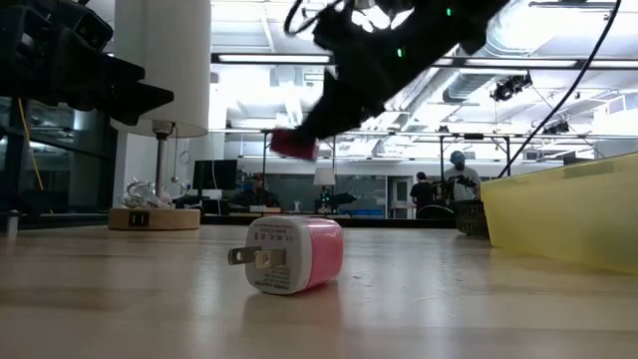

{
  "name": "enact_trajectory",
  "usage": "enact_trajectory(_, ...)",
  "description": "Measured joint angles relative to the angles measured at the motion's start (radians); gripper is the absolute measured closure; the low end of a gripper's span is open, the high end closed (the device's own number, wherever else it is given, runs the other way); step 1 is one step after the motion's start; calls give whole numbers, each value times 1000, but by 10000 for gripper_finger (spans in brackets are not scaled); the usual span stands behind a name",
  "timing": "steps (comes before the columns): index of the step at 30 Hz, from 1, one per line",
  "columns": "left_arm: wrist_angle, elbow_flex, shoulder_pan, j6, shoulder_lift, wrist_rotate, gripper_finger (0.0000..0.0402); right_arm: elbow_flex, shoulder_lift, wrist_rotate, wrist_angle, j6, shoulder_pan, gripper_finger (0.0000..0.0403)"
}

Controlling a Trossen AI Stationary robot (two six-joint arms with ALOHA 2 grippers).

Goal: Pick & Place Office items
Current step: Put the red charger adapter into the yellow bin

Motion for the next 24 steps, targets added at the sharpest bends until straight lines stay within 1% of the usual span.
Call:
enact_trajectory(2,2,0,0,0,0,0,109,-3,-42,10,-37,-6,0,154)
enact_trajectory(4,3,0,0,0,0,0,109,-1,-56,14,-19,-9,0,154)
enact_trajectory(7,3,0,0,0,0,0,109,-5,-85,15,-49,-10,13,154)
enact_trajectory(9,6,0,0,0,0,0,109,0,-88,13,-29,-10,17,154)
enact_trajectory(14,14,0,0,0,0,0,109,-2,-85,39,-51,-3,42,154)
enact_trajectory(18,14,0,0,0,0,0,109,-2,-90,69,-93,42,57,154)
enact_trajectory(21,14,0,0,0,0,0,109,-2,-117,93,-141,93,65,154)
enact_trajectory(24,14,0,0,0,0,0,109,-3,-138,139,-232,165,84,154)
